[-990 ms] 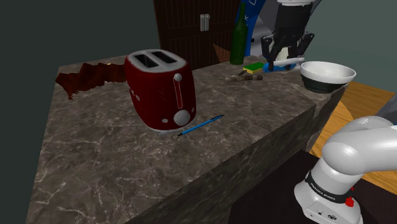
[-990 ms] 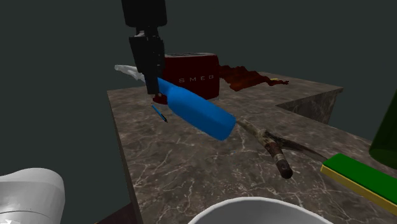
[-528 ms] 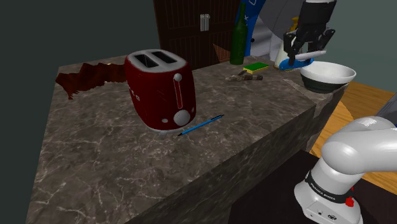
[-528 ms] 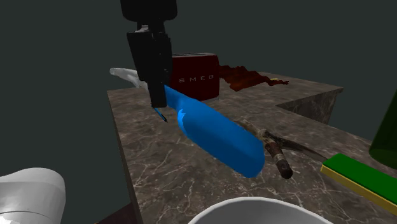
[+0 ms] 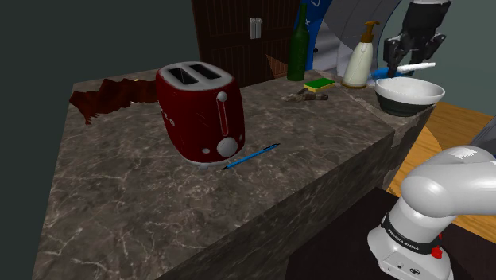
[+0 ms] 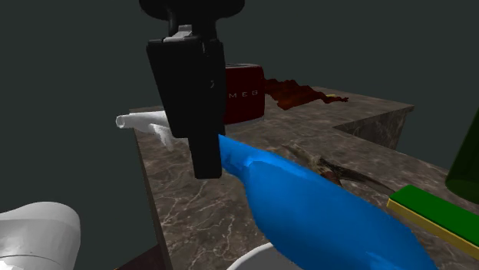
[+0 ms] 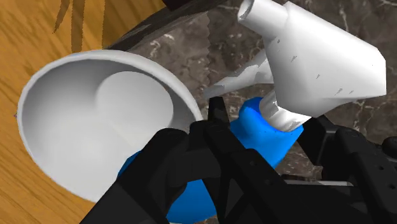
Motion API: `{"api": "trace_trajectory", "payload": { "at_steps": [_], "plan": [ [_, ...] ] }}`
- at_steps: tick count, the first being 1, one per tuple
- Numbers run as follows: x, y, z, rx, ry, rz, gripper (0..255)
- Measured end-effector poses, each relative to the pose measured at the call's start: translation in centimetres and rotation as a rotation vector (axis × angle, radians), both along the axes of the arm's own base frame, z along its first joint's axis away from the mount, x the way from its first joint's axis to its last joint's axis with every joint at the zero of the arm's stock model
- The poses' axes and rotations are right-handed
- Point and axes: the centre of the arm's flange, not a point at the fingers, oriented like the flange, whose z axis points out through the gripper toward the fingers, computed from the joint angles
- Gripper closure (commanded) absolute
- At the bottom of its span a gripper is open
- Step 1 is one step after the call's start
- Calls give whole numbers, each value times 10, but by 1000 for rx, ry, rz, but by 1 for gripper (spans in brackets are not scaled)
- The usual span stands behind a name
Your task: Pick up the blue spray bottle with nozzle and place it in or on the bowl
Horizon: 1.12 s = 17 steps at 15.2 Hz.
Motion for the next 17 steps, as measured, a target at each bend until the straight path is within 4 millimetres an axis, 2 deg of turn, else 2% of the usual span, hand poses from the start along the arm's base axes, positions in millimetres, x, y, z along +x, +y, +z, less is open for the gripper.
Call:
{"api": "trace_trajectory", "payload": {
  "at_steps": [4,7,11,17],
  "plan": [
    [-26,-50,-1,1,0,0,255],
    [-37,-85,1,1,-1,2,255],
    [-43,-98,-16,0,1,1,255],
    [-43,-100,-48,-1,1,1,255]
  ]
}}
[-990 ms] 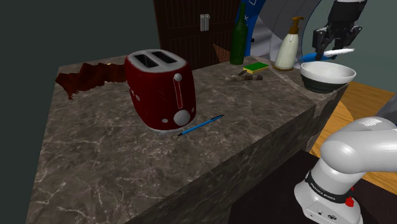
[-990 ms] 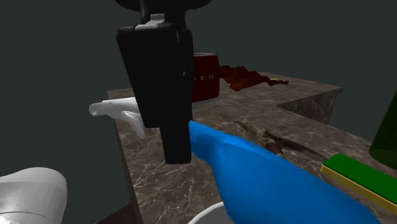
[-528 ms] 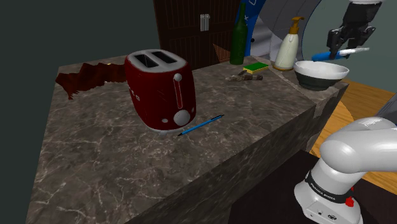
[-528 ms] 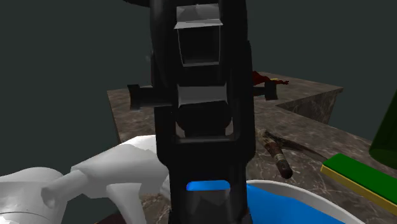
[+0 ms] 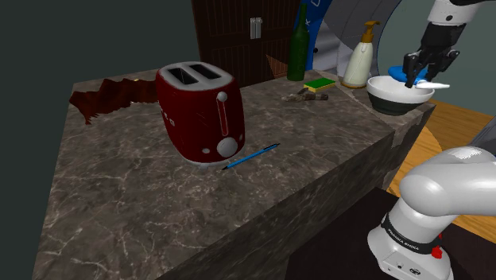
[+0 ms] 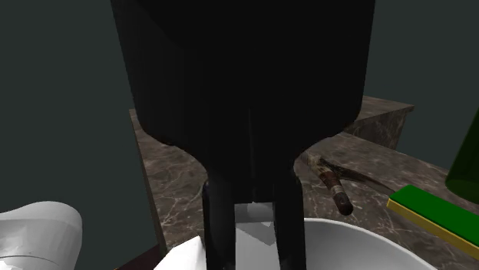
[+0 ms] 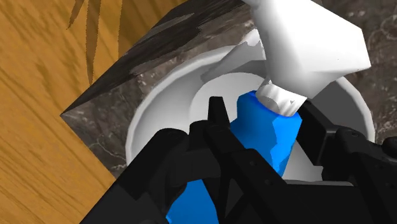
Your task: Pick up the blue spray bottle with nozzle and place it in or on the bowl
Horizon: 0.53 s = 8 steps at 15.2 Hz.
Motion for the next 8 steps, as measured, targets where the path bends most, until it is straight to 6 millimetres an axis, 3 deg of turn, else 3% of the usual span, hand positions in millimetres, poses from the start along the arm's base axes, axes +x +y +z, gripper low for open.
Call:
{"api": "trace_trajectory", "payload": {
  "at_steps": [4,8],
  "plan": [
    [0,0,-17,0,0,0,255],
    [-1,1,-18,-3,-4,0,255]
  ]
}}
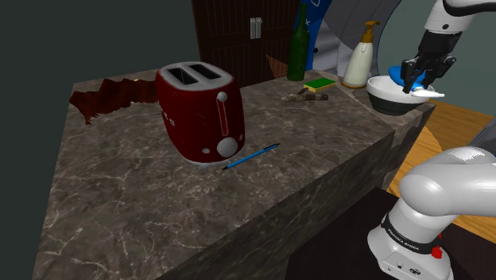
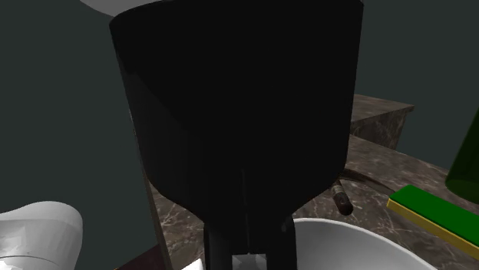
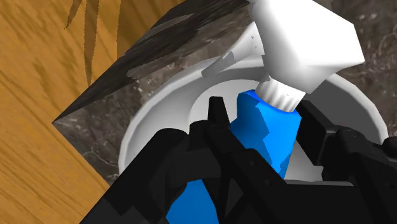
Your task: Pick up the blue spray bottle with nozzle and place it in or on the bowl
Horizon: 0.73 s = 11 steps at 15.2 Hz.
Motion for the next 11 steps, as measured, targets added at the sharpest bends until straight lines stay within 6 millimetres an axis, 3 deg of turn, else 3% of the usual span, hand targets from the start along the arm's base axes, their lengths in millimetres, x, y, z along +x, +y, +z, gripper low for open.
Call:
{"api": "trace_trajectory", "payload": {
  "at_steps": [1,2,8,11],
  "plan": [
    [0,0,0,0,0,0,255],
    [0,0,0,0,0,0,0],
    [1,0,-2,3,4,0,0],
    [-1,1,26,3,3,-1,0]
  ]
}}
